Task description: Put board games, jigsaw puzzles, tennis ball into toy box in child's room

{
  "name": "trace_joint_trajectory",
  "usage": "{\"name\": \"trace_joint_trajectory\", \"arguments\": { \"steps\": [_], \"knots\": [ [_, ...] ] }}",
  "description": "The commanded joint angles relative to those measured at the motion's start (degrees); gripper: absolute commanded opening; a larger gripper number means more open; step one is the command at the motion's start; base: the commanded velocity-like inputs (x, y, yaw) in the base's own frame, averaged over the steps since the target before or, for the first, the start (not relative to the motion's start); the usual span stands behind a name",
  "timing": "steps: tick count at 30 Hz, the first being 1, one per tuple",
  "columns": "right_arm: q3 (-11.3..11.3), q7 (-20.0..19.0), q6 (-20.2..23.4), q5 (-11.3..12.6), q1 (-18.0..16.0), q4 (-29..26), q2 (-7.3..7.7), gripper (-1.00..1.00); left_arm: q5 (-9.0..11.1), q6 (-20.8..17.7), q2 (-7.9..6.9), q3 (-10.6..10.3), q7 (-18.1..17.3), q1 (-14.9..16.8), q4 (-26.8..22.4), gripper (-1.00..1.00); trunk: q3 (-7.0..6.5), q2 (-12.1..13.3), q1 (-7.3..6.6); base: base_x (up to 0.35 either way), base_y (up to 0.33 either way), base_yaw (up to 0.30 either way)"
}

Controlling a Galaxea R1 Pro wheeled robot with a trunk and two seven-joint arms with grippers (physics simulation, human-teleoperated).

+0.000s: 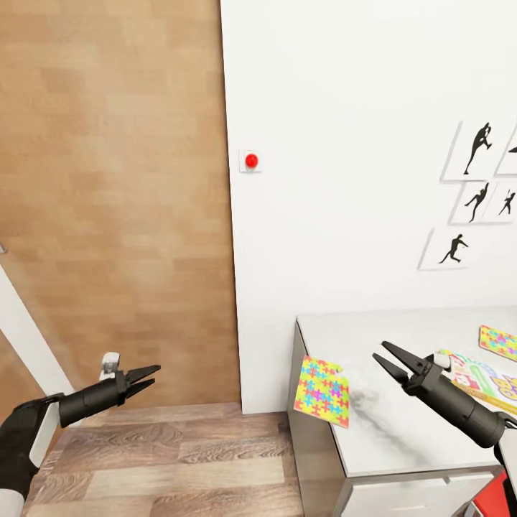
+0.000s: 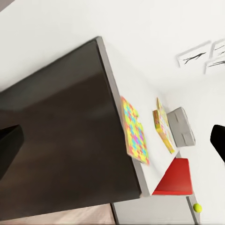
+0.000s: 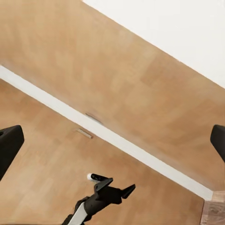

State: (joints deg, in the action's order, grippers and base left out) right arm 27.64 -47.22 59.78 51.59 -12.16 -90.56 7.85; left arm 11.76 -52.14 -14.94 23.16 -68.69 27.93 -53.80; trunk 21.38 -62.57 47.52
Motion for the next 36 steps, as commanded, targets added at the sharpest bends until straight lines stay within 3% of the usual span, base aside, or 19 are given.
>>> {"name": "trace_joint_trajectory", "arguments": {
  "steps": [1,3,6,12,15,20,24,26,30,36],
  "knots": [
    [0.1,-0.6,0.2,0.1,0.1,0.0,0.60,1.00,0.1,0.6,1.33,-0.8,1.1,0.0,0.0,1.00,0.25,-0.5,0.23,0.000,0.000,0.000],
    [0.2,-0.8,0.2,0.3,0.2,0.0,1.15,1.00,0.1,1.7,2.60,-1.7,2.8,0.0,0.0,1.00,0.61,-1.3,0.67,0.000,0.000,0.000],
    [0.3,-1.0,0.2,0.6,0.3,0.0,1.93,1.00,0.2,3.3,4.86,-3.6,8.1,0.0,0.0,1.00,1.15,-2.5,1.33,0.000,0.000,0.000],
    [0.1,-1.1,0.2,0.7,0.3,-0.1,2.24,1.00,0.4,3.5,8.10,-4.9,14.6,1.5,0.0,1.00,2.22,-4.9,2.64,0.000,0.000,0.000],
    [0.0,-1.1,0.2,0.7,0.3,-0.1,2.25,1.00,0.4,3.6,8.99,-5.0,15.5,3.9,0.5,1.00,2.76,-6.1,3.30,0.000,0.000,0.000],
    [0.0,-1.1,0.2,0.7,0.3,-0.1,2.17,1.00,0.1,6.6,11.60,-5.7,18.3,6.1,7.3,1.00,3.66,-8.1,4.40,0.000,0.000,0.000],
    [0.1,-1.2,0.2,0.7,0.3,0.0,1.58,1.00,0.3,9.2,12.28,-5.8,20.1,6.6,11.0,1.00,4.38,-9.7,5.28,0.000,0.000,0.000],
    [0.1,-1.4,0.2,0.7,0.4,0.0,1.29,1.00,0.3,9.9,13.34,-5.8,20.5,6.7,12.9,1.00,4.74,-10.5,5.72,0.000,0.000,0.000],
    [0.2,-1.5,0.2,0.7,0.4,0.0,1.10,1.00,0.3,10.2,14.83,-5.8,20.7,6.8,14.2,1.00,5.46,-12.1,6.60,0.000,0.000,0.000],
    [0.4,-3.9,0.2,0.6,0.5,0.0,1.04,1.00,0.4,10.1,15.45,-5.8,20.8,6.8,14.6,1.00,6.17,-13.7,7.48,0.000,0.000,0.000]
  ]
}}
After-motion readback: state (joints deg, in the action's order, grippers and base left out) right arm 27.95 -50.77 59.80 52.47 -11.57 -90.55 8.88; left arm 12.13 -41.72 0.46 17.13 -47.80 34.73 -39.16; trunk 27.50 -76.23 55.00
